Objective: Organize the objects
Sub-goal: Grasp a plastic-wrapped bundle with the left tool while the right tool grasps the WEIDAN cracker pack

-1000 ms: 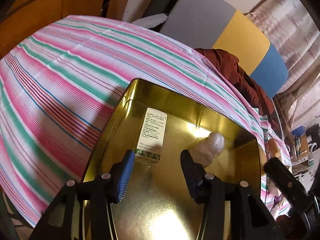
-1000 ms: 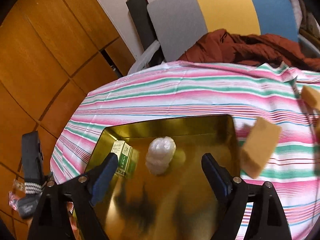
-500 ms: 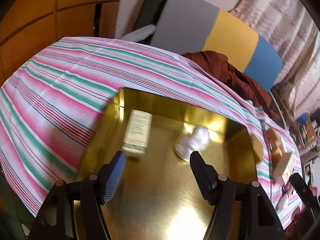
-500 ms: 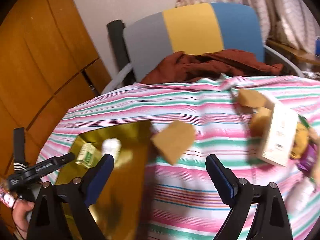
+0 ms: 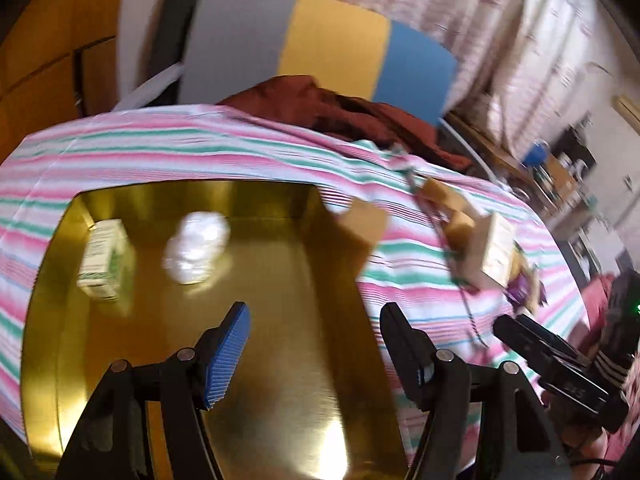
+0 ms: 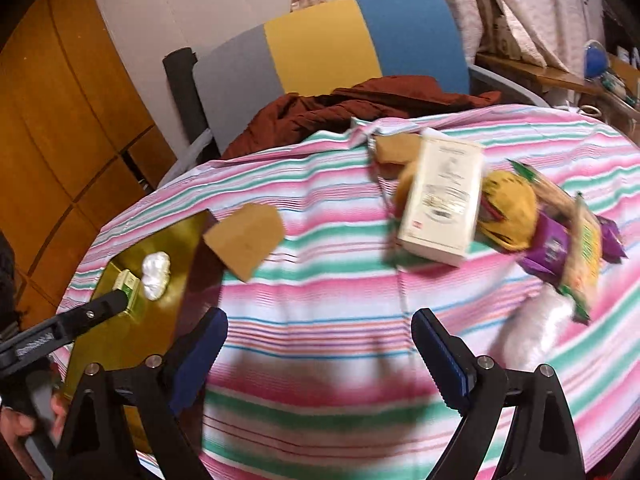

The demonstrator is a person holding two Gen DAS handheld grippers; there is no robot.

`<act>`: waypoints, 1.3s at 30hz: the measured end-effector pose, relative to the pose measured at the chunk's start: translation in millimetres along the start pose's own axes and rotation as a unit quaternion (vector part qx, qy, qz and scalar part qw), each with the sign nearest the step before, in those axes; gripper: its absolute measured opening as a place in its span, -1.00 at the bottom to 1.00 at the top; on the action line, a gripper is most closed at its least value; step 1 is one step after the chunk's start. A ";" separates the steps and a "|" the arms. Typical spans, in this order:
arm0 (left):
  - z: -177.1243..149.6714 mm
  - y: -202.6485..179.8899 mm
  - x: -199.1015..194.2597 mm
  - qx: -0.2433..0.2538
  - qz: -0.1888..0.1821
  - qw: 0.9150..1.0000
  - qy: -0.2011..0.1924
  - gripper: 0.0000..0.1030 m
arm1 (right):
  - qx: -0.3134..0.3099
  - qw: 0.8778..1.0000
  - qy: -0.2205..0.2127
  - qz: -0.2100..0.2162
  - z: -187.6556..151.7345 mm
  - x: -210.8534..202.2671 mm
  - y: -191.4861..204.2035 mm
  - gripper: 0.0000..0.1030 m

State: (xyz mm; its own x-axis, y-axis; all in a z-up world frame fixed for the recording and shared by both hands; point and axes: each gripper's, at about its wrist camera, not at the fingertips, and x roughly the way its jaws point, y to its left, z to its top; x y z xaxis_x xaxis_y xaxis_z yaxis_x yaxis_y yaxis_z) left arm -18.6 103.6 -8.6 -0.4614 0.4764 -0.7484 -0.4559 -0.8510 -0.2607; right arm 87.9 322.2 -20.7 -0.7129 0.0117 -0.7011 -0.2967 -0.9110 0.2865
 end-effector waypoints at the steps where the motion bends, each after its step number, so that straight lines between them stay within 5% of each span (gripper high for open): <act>1: -0.4 -9.7 1.3 0.010 -0.005 1.000 0.000 0.32 | 0.004 1.000 -0.001 -0.007 -2.5 -2.3 -6.9 0.82; 8: -12.2 -68.6 13.9 0.080 -0.045 0.995 0.024 0.32 | 0.062 0.996 -0.033 -0.053 -6.4 -24.5 -63.1 0.82; 17: -25.2 -117.1 21.9 0.147 -0.073 0.986 0.042 0.32 | 0.152 0.976 -0.089 -0.131 4.3 -38.0 -149.8 0.81; 25: -26.5 -137.2 33.2 0.172 -0.081 0.980 0.057 0.32 | 0.199 0.970 -0.076 -0.117 19.1 -7.7 -216.1 0.62; 32: -32.2 -165.0 50.9 0.210 -0.097 0.970 0.075 0.32 | 0.185 0.976 -0.078 -0.079 18.2 7.4 -223.1 -0.02; 39: -38.8 -197.9 80.3 0.245 -0.113 0.958 0.097 0.32 | 0.158 0.973 -0.100 -0.136 8.1 -9.7 -218.4 -0.07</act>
State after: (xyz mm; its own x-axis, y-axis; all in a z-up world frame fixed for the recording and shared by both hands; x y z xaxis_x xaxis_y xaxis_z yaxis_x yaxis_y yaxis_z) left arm 64.1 301.7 -40.7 -0.1803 0.5469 -0.8176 -0.8525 -0.5015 -0.1475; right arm 154.5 524.5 -71.1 -0.6805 0.3436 -0.6472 -0.6501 -0.6907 0.3169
